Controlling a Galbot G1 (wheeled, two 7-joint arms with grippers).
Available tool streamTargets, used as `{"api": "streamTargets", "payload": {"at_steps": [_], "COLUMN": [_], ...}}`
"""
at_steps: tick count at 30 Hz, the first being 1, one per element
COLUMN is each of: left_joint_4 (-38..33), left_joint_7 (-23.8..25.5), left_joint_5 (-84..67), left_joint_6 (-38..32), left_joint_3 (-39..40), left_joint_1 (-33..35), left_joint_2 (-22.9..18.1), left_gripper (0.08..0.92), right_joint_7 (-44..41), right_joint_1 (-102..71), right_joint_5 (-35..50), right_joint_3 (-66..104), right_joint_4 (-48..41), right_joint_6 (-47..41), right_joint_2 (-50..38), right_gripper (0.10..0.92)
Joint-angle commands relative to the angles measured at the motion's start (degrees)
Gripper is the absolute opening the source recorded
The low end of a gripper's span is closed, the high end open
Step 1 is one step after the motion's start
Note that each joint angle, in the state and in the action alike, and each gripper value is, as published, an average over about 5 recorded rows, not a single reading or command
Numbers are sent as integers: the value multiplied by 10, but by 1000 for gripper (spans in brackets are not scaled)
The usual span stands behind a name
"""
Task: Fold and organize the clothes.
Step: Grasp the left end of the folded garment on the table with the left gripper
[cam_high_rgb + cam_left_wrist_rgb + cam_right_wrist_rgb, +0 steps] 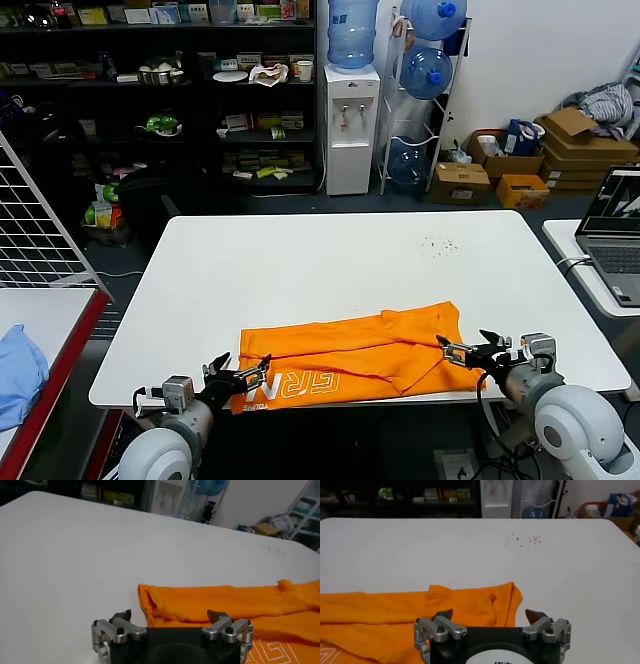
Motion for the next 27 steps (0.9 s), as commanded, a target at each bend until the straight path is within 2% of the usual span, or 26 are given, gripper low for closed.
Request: {"api": "streamTargets", "payload": {"at_steps": [1, 3, 6, 27], "left_joint_4": [25, 31, 36, 39], "left_joint_7": [6, 8, 10, 11], "left_joint_5": [13, 15, 15, 17], "left_joint_6": [-12, -15, -17, -22], "left_joint_3": [2, 4, 5, 11], "left_joint_1": [0, -1, -1, 0], "left_joint_2": [-14, -16, -19, -24], "left_gripper": [919, 905, 840, 233], "right_joint_7": [-1, -1, -1, -2], "right_joint_1": [-6, -6, -4, 9], "right_joint_5": [-1, -1, -1, 0], "right_joint_3": [5, 5, 4, -2], "right_joint_4": [1, 0, -1, -13], "right_joint_6": [1, 1, 1, 4], "right_joint_2": [0, 0, 0, -2], "right_gripper": [921, 921, 921, 921]}}
